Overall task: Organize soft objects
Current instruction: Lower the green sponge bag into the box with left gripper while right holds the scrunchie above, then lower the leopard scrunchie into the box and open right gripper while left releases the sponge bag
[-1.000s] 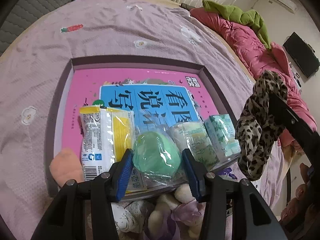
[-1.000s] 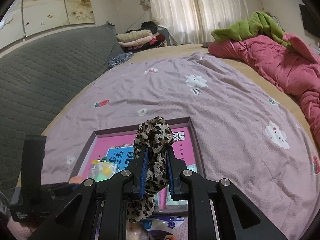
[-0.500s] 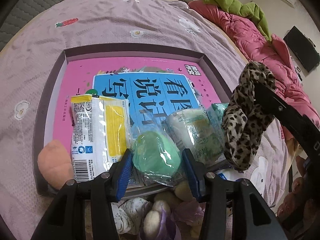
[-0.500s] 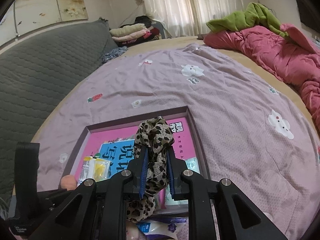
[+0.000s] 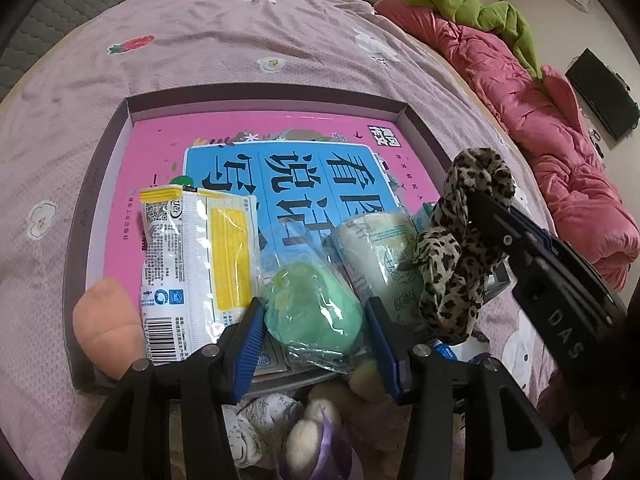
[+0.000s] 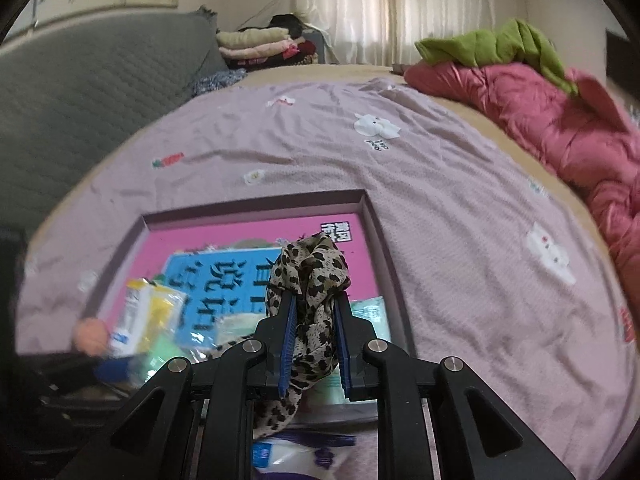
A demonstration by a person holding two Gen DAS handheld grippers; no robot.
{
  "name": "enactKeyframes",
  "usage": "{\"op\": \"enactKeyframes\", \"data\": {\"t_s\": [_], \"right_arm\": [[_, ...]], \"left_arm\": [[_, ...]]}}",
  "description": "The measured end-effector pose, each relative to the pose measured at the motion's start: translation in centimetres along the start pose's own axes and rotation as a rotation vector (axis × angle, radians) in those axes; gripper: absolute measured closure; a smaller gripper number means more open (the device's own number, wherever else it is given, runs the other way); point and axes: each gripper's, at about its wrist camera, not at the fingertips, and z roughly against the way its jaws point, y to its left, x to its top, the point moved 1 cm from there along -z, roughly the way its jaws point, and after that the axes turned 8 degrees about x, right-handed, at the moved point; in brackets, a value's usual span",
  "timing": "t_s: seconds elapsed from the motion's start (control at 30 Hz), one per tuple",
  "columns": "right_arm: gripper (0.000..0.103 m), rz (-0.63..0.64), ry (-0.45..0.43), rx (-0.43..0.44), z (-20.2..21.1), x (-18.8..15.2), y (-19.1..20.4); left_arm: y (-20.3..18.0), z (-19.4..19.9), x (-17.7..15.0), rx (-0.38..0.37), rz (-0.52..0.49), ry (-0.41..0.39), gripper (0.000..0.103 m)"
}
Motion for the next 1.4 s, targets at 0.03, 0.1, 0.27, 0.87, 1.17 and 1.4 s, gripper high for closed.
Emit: {"op": "enactKeyframes", "data": {"t_s": [0.03,0.1,0.27,0.87,1.17,1.4], "right_arm": [[0.083,0.008,0.004,-0.011,-0.1,-0.1,0.0],[0.083,0.013,0.007,-0.024,-0.2,-0.2,-0.1],[0.075,0.004,0.009,-0.034,-0.2,-0.4,-0.6],[0.046,-0.009,0.011,-0.013,1.6,-0.9,-1.5],[0.040,-0.034,-0.008,-0.003,3.4,-1.2,-2.0],[0.039,-0.035,-0.017,0.004,4.6,-1.3,-1.9]], "left_arm": [[0.0,0.0,0.0,0.001,0.000,0.000,0.053],[0.0,0.0,0.0,0.001,-0.001,-0.001,0.053],[0.0,0.0,0.0,0.003,0.001,0.002,0.052],[0.1,0.3,-0.1,0.017,0.017,0.004,0.052],[0.0,0.5,-0.2,0.024,0.023,0.004,0.052],[0.0,0.5,-0.3,0.022,0.030,0.004,0.052]]}}
